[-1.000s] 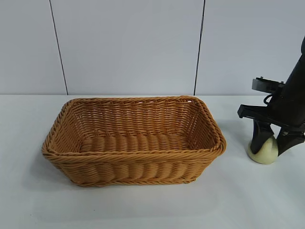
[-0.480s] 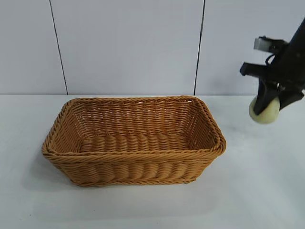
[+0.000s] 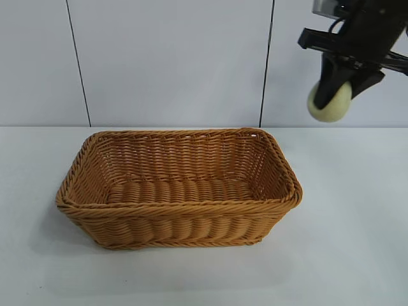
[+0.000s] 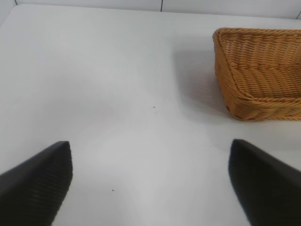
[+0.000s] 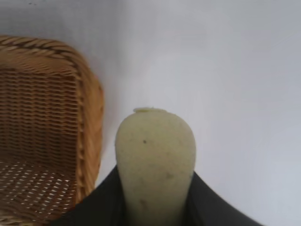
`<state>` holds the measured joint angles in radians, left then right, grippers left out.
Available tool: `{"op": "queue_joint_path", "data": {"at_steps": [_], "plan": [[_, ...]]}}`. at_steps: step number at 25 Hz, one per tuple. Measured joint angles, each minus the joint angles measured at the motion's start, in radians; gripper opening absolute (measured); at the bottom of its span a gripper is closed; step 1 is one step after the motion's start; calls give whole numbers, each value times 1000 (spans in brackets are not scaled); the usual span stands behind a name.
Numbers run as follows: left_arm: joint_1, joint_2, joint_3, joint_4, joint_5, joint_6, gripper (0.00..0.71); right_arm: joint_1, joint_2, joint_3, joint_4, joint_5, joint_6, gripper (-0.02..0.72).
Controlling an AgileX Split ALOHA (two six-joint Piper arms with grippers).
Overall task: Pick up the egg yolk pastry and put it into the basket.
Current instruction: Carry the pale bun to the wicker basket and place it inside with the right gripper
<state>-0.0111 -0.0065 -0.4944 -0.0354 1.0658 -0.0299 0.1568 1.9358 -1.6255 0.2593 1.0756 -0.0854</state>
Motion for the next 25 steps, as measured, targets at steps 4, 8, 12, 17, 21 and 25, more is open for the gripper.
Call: {"op": "queue_joint_path", "data": {"at_steps": [4,8,12,17,21,25], "plan": [[0,0,0,0,0,0,695,134,0,-2,0,-1,0,159],[0,0,0,0,0,0,695,260,0,-2,1,-30,8,159],[0,0,0,0,0,0,695,352,9,-3,0,-79,22,159],[0,0,0,0,0,0,695,401,85,-3,-21,-142,52,159],[0,0,0,0,0,0,695,402,168,-3,-35,-190,68,159],[0,0,0,0,0,0,695,402,238,-3,-38,-215,71,159]]}}
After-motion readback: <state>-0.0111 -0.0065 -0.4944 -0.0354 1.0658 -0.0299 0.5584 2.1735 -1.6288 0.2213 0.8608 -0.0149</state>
